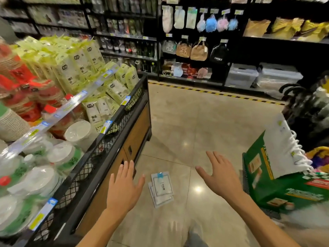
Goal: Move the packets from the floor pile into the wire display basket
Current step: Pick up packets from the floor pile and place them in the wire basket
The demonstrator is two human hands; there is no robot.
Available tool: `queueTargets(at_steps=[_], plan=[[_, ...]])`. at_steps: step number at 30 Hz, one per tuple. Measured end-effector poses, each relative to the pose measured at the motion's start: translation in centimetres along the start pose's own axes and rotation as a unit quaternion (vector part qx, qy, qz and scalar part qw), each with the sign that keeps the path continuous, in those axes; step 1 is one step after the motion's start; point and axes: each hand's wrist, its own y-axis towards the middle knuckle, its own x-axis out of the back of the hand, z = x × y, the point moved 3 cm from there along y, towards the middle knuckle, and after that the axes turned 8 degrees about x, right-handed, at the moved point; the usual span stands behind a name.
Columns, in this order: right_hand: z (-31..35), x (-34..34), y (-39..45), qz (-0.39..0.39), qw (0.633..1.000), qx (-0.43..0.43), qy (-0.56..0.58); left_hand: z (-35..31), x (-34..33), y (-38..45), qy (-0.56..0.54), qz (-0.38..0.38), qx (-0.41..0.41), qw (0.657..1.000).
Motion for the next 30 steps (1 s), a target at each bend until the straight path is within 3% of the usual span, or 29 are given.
queueTargets(at_steps=[11, 17, 23, 25, 30], plan=[[-2.7, -4.9, 21.2, 0.07, 0.993, 0.099, 0.002, -3.9, -5.2, 12.3, 0.017, 0.045, 0.134, 0.99], [-3.8, -11.6, 29.1, 0.126, 0.984, 0.126, 0.0, -3.8, -10.5, 18.7, 0.02, 0.063, 0.17, 0.983], [-5.7, -24.0, 33.1, 0.172, 0.98, 0.096, -0.009, -0.7, -22.7, 23.7, 0.012, 0.164, 0.173, 0.971], [-6.1, -26.5, 33.5, 0.167, 0.982, 0.089, -0.01, -0.1, -25.8, 24.4, 0.011, 0.164, 0.165, 0.972], [-8.6, -39.8, 35.6, 0.19, 0.98, 0.061, -0.01, 3.2, -39.7, 27.7, -0.015, 0.171, 0.159, 0.972]])
